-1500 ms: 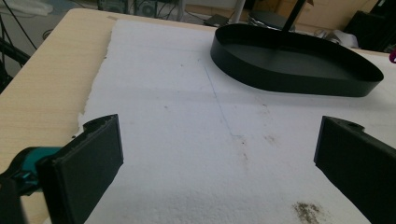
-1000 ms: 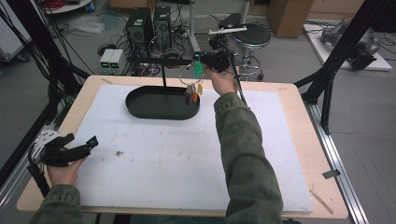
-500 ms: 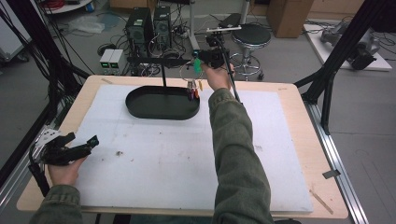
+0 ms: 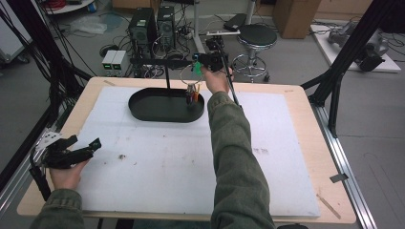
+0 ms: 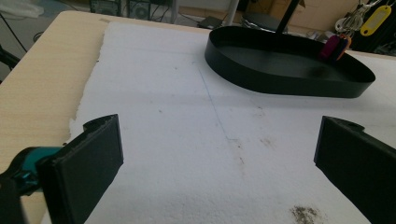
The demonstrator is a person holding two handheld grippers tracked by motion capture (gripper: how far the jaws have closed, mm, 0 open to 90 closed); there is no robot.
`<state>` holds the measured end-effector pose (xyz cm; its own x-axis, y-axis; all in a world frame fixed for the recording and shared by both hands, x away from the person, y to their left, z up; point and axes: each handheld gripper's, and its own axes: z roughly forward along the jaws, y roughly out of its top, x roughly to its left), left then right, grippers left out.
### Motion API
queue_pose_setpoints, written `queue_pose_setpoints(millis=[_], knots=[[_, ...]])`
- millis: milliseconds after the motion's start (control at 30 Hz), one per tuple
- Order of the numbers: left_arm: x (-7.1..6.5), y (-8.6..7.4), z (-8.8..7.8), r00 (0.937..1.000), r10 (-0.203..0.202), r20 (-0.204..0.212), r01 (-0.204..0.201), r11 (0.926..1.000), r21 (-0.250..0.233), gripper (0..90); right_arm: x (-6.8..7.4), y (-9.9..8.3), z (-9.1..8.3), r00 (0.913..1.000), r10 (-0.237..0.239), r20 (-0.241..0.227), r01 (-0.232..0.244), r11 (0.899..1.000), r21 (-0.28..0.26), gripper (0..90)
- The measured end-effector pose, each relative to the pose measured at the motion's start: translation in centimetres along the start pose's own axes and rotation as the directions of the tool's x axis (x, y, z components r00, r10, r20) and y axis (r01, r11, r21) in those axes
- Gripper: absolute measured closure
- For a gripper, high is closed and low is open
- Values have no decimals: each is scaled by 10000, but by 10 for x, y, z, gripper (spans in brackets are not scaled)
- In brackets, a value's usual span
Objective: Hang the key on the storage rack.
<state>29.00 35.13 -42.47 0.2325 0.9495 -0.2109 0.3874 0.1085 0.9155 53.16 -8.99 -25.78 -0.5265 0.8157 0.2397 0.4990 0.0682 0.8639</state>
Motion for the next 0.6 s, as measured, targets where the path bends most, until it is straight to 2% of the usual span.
queue_pose_setpoints(millis=[167, 333, 400, 433, 500, 533, 567, 600], knots=[[0, 0, 0, 10000, 62, -10, -62, 10000, 31, 17, -1, -1, 2, 9999, 28, 99, -29, 10000, 85, 874], [-1, 0, 0, 9999, 112, -27, -112, 9999, 56, 17, -4, -1, 0, 9999, 121, -67, -120, 9996, 244, 860], [-1, 0, 0, 9999, 102, -25, -102, 9999, 48, 17, -5, 0, -3, 9996, 181, -194, -177, 9996, 232, 799], [-1, 0, 0, 9999, 126, -37, -125, 9999, 51, 17, -4, 2, -7, 9999, 97, -93, -96, 9999, 105, 763], [-1, 0, 1, 9999, 145, -42, -145, 9999, 27, 17, -4, 2, -9, 9999, 97, -140, -96, 9999, 68, 744], [-1, 0, 1, 9999, 161, -45, -161, 9999, 36, 17, -3, 4, -13, 10000, 34, 26, -34, 10000, 55, 678], [-1, 0, 1, 9998, 172, -48, -171, 9998, 46, 17, -3, 4, -13, 10000, 34, 26, -34, 10000, 55, 678], [-1, 0, 1, 9998, 176, -52, -175, 9998, 51, 17, -2, 4, -14, 9998, -16, 176, 16, 10000, 39, 640]])
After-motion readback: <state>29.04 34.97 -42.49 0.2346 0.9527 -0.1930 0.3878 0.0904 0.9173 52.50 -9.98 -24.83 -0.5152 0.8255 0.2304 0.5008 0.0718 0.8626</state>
